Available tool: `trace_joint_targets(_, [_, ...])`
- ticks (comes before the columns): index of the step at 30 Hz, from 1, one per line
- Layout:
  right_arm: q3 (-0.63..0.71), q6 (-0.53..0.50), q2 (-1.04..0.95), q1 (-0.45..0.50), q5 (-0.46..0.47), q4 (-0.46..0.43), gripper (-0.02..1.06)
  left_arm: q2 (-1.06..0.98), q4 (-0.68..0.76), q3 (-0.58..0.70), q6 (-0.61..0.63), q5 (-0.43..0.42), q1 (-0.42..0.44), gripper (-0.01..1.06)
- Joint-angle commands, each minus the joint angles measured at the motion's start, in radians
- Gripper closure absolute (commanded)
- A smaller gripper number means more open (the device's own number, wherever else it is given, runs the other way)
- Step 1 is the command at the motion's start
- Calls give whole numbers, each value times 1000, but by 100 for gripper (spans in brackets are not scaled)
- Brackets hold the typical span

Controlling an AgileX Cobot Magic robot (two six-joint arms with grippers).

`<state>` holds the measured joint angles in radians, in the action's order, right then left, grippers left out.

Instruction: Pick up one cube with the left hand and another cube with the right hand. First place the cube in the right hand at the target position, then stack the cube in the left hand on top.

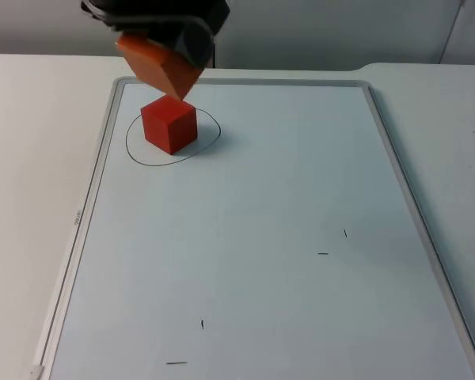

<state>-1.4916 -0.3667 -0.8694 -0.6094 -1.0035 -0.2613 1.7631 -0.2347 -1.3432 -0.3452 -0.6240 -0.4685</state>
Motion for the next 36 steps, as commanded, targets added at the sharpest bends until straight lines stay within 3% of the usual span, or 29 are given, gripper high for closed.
trace_joint_targets(1, [69, 0, 20, -3, 106, 3, 33, 21, -44, -18, -37, -1, -2, 94])
trace_joint_targets(9, [93, 0, 0, -3, 202, -4, 33, 129, -49, -80, -68, -13, -2, 94])
trace_joint_targets(14, [93, 0, -23, -3, 239, -7, 33, 197, -21, -190, -68, -54, 6, 94])
trace_joint_targets(22, [93, 0, -53, -3, 248, -34, 33, 400, -24, -498, -68, -281, 97, 94])
trace_joint_targets(36, [93, 0, -53, -3, 245, -34, 33, 589, 51, -745, -68, -395, 118, 94])
